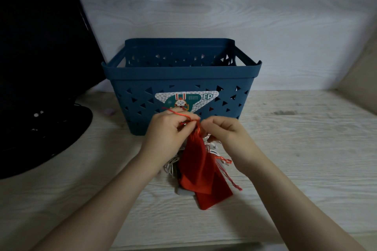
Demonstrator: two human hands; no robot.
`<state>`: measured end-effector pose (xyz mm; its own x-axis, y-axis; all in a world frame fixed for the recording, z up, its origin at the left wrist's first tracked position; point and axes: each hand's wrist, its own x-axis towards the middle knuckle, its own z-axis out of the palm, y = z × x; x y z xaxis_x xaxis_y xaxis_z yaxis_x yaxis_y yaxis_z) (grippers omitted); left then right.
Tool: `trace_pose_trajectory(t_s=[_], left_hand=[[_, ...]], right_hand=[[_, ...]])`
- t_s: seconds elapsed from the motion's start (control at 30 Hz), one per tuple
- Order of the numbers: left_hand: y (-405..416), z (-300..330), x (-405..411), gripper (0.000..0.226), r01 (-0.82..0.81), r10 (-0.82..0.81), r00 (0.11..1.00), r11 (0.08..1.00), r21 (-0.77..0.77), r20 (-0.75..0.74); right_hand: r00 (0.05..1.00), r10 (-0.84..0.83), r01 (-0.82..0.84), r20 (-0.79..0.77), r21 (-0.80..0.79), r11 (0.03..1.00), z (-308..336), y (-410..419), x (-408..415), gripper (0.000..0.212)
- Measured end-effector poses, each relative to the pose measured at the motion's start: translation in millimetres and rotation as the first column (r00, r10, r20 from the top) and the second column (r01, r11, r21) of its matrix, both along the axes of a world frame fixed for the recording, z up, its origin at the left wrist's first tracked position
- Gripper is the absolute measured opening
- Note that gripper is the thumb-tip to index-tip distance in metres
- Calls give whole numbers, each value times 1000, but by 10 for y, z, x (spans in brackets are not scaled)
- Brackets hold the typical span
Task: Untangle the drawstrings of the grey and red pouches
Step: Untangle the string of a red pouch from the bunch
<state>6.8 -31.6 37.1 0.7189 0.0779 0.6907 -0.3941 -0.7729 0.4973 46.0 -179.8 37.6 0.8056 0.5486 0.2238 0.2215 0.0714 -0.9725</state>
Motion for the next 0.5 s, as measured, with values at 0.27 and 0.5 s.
trace_pose_trajectory(t_s=[0.27,0.5], left_hand=[[31,30,-36,23,95,-93,993,995,-18,73],[133,26,-16,23,173,-173,985,984,49,9]], right_hand=[[1000,-1,1,26,5,1000,0,37,25,16],[844,-79,231,531,-226,946,31,-13,153,9]])
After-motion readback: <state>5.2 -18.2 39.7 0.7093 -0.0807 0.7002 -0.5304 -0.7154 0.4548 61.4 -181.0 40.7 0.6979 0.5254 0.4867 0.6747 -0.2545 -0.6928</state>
